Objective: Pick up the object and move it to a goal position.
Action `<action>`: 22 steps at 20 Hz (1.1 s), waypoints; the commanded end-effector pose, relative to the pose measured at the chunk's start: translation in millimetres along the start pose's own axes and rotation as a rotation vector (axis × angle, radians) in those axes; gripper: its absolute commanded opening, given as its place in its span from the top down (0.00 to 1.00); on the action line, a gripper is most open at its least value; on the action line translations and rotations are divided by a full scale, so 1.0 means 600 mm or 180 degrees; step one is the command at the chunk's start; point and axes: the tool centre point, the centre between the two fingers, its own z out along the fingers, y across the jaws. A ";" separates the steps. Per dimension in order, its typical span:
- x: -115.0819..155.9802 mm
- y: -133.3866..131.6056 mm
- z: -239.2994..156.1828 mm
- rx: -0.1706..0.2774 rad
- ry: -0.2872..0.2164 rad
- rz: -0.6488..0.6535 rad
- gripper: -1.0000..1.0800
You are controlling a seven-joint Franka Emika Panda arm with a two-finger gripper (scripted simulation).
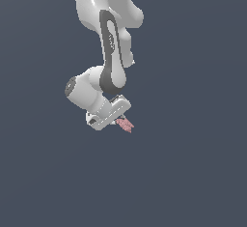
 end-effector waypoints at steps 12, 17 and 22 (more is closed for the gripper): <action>-0.011 -0.016 -0.005 0.0001 -0.0004 0.0000 1.00; -0.030 -0.043 -0.015 0.0000 -0.0005 0.0001 1.00; -0.059 -0.084 -0.031 -0.0001 -0.0009 0.0004 1.00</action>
